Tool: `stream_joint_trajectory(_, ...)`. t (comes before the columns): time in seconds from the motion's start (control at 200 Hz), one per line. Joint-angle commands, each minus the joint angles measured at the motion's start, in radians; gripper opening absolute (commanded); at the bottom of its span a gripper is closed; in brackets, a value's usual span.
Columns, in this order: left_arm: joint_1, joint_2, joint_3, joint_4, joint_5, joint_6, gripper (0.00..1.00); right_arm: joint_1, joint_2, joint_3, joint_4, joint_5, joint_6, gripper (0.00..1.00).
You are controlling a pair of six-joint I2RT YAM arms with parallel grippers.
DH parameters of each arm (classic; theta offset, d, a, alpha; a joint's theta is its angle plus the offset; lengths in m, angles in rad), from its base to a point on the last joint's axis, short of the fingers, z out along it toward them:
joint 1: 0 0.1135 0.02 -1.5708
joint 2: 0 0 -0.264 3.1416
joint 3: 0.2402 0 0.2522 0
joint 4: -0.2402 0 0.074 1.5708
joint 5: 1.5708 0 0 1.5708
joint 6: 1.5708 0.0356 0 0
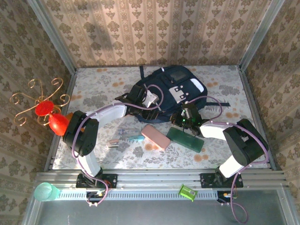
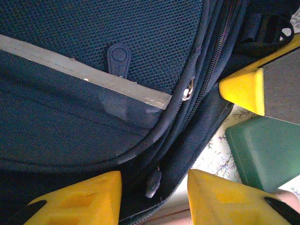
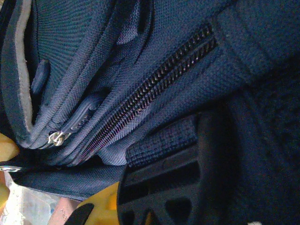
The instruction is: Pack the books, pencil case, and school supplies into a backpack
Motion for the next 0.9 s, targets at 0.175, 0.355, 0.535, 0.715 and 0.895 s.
stream_joint_trajectory(0.175,-0.003,0.050,0.049,-0.057,0.023,0.021,0.36,-0.006,0.016,0.016,0.050,-0.001,-0.004,0.00)
stream_joint_trajectory(0.355,-0.003,0.063,0.048,-0.063,0.014,0.023,0.35,-0.009,0.013,0.014,0.050,0.000,-0.004,0.00)
stream_joint_trajectory(0.535,-0.003,0.069,0.054,-0.058,0.017,0.021,0.26,-0.010,0.022,0.018,0.055,-0.004,-0.001,0.00)
stream_joint_trajectory(0.715,0.000,0.049,0.046,-0.049,0.005,0.029,0.00,-0.021,0.011,0.007,0.050,0.003,-0.006,0.00)
stream_joint_trajectory(0.895,0.002,-0.070,-0.039,0.049,-0.193,0.002,0.00,-0.034,-0.029,0.014,-0.079,0.080,-0.059,0.00)
